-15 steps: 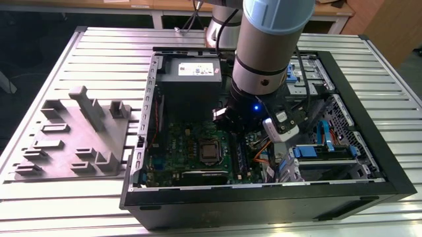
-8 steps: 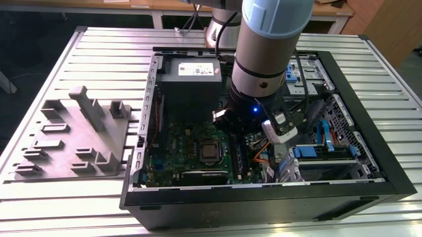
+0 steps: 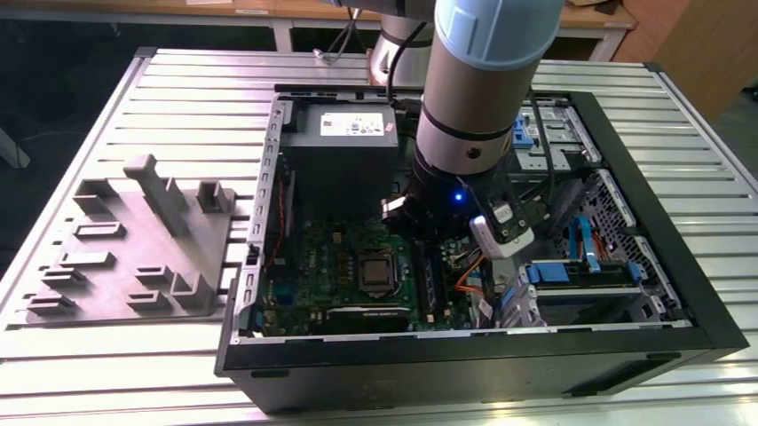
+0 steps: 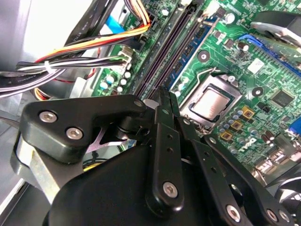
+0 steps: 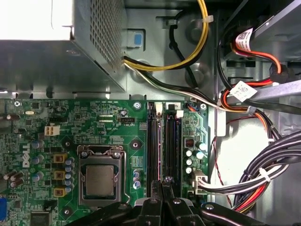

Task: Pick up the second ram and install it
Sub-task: 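Insert the second ram into the second slot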

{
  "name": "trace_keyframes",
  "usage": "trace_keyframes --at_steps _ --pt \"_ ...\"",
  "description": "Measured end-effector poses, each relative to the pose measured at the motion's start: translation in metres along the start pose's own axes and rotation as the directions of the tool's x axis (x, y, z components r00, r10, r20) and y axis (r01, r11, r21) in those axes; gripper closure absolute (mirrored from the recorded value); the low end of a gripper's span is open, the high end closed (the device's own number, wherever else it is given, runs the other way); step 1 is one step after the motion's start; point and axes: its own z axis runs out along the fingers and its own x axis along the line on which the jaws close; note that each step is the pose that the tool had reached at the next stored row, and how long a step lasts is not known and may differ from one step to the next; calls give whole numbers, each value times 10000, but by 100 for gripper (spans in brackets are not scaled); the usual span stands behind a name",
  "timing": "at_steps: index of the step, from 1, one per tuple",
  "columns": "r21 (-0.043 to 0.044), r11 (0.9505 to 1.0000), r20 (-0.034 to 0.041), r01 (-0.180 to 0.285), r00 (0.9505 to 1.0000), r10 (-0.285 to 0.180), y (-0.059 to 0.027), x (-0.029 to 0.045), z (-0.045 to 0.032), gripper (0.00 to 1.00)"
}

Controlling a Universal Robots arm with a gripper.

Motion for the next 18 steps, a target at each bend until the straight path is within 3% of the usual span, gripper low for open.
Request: trace_keyframes --at_steps 18 --pt "-11 10000 0 2 10000 -2 7 14 51 89"
